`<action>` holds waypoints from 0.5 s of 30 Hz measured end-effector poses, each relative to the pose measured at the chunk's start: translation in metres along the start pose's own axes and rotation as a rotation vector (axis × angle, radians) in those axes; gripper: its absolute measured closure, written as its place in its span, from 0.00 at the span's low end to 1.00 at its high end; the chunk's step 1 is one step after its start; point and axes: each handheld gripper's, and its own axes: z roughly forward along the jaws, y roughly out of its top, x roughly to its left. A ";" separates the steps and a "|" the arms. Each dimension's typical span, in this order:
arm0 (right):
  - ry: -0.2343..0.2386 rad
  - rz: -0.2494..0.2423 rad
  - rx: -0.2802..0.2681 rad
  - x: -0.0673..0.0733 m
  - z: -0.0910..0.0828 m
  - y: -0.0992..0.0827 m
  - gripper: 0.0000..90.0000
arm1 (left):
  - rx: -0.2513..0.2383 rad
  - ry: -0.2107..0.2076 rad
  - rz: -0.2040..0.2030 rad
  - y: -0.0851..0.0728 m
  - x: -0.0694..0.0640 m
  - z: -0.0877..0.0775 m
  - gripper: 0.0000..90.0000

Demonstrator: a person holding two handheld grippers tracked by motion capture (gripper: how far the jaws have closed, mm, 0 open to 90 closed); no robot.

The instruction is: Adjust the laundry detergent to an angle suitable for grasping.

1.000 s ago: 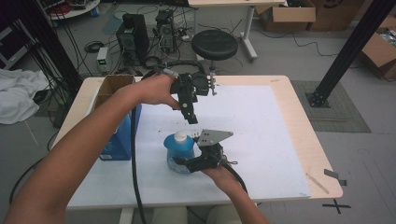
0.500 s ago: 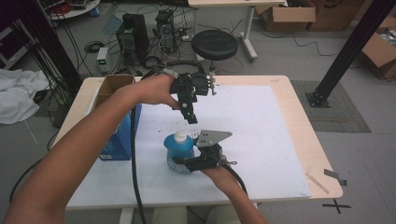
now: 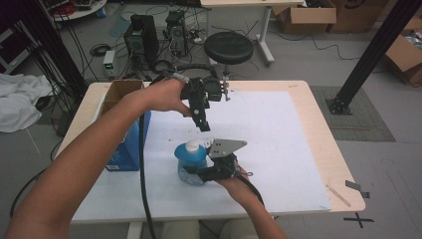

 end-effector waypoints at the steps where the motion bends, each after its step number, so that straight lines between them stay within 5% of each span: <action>1: -0.005 0.002 0.004 0.000 0.000 0.000 0.48 | -0.001 0.002 -0.002 0.000 0.000 0.000 0.23; 15: 0.113 -0.028 0.021 -0.014 -0.018 0.010 0.48 | -0.014 0.009 -0.023 -0.006 0.002 -0.003 0.24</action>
